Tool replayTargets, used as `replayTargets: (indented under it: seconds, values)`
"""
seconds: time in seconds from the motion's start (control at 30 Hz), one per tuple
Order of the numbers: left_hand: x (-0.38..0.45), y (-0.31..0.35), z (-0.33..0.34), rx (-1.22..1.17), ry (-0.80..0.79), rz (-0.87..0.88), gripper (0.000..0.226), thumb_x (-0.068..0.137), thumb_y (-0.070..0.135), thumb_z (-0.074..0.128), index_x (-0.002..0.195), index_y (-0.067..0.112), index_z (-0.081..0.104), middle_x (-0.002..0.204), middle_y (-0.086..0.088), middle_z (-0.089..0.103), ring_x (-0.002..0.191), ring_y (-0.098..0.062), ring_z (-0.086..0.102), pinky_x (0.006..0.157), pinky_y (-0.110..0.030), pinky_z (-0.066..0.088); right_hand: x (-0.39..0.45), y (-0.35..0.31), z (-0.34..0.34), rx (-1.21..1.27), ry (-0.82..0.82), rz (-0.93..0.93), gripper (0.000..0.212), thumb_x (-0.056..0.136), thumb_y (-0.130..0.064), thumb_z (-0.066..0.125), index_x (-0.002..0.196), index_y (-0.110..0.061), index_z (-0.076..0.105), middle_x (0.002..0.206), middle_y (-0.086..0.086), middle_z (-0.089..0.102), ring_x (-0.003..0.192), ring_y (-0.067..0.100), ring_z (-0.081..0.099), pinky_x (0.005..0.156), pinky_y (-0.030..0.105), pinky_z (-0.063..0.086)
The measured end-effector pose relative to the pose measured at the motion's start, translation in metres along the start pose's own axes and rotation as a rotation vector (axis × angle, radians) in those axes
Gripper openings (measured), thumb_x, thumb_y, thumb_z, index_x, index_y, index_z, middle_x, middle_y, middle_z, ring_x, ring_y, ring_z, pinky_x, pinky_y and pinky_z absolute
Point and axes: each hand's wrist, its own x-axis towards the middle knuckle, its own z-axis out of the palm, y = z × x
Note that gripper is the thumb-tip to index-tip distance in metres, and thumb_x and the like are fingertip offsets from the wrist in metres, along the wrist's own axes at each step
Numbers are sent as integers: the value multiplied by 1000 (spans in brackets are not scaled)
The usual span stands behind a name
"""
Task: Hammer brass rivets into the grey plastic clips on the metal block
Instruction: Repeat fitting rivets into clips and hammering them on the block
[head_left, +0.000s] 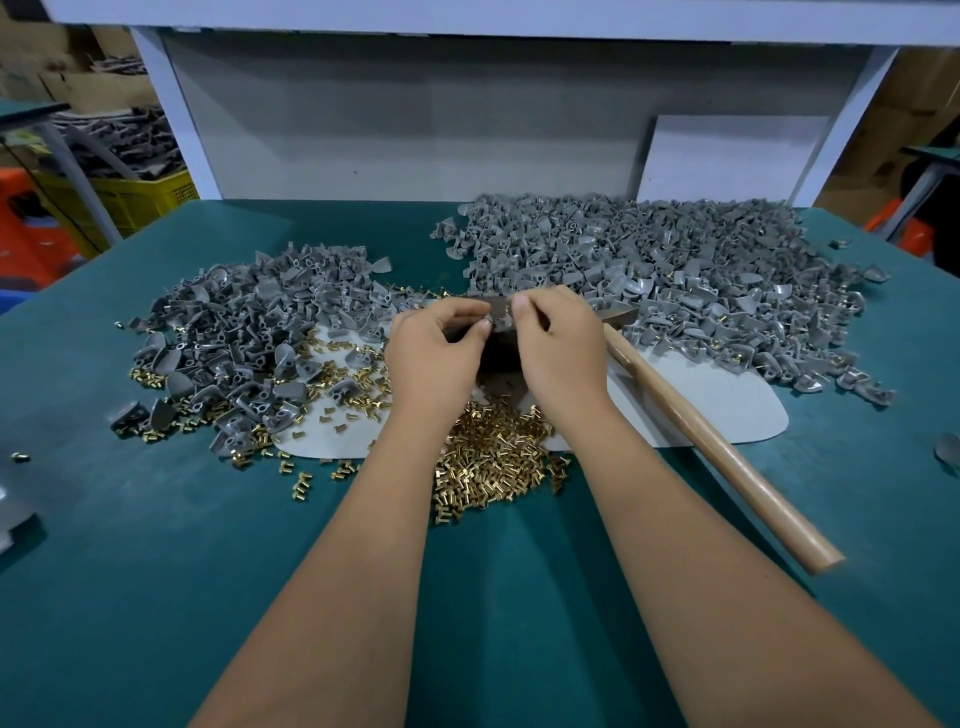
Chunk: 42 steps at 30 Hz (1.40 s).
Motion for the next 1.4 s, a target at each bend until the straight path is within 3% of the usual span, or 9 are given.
replayTargets:
  seconds: [0.2,0.4,0.53,0.77,0.9,1.0,1.1,1.27,1.4]
  values:
    - [-4,7,-1,-23,31,-11,14,89,16,70,100,24,75,96,8,73,103,-11,64,94,-37,53,4,5,-10,85,99,127,22,97,-24,48,89,-20,68,82,-10,62,80,8,55,69,27,43]
    - [-4,8,-3,-24,101,4,18,90,14,68,93,32,73,87,22,67,84,12,60,84,-23,55,7,7,-9,1,89,124,21,94,-20,52,104,-21,70,96,-11,58,100,14,54,84,30,44]
    - [-2,9,-7,-85,178,-24,25,90,12,67,89,37,68,88,24,65,91,6,61,90,-31,56,10,11,-10,-252,-47,115,24,93,-27,56,112,-25,69,107,-5,54,112,20,42,94,33,34]
    - [-4,10,-3,37,94,20,23,88,16,68,98,36,72,101,8,70,112,-16,58,98,-41,49,15,0,-5,-321,-26,162,12,90,-26,60,90,-31,70,106,-4,62,111,25,41,82,31,23]
    - [-6,11,-4,89,95,25,18,87,19,69,99,33,73,100,5,70,115,-21,56,98,-41,48,9,-1,-5,-166,12,85,10,92,-17,59,86,-24,62,92,-8,65,100,22,52,88,37,39]
    - [-9,12,-5,123,117,55,18,87,23,70,102,32,74,98,13,65,119,-16,47,101,-43,43,8,-5,-9,31,17,94,15,88,-10,62,83,-24,61,86,-9,64,93,18,58,86,41,49]
    - [-11,15,-5,128,142,103,12,89,28,68,98,33,73,92,25,58,116,-10,36,105,-44,35,6,-8,-9,104,-8,37,17,83,-6,66,82,-23,64,85,-8,65,91,15,59,82,36,51]
    - [-13,22,-4,124,93,99,14,92,34,65,78,39,65,93,26,58,122,-15,32,108,-46,28,0,-13,-7,113,-34,-59,24,81,-3,64,85,-27,63,89,-6,62,83,-3,55,73,7,42]
    - [-11,21,-5,111,87,78,17,93,31,65,77,35,64,95,25,57,124,-16,32,109,-45,27,-1,-15,-6,141,-51,-62,27,82,-2,64,96,-25,68,93,-7,64,84,-4,59,79,10,47]
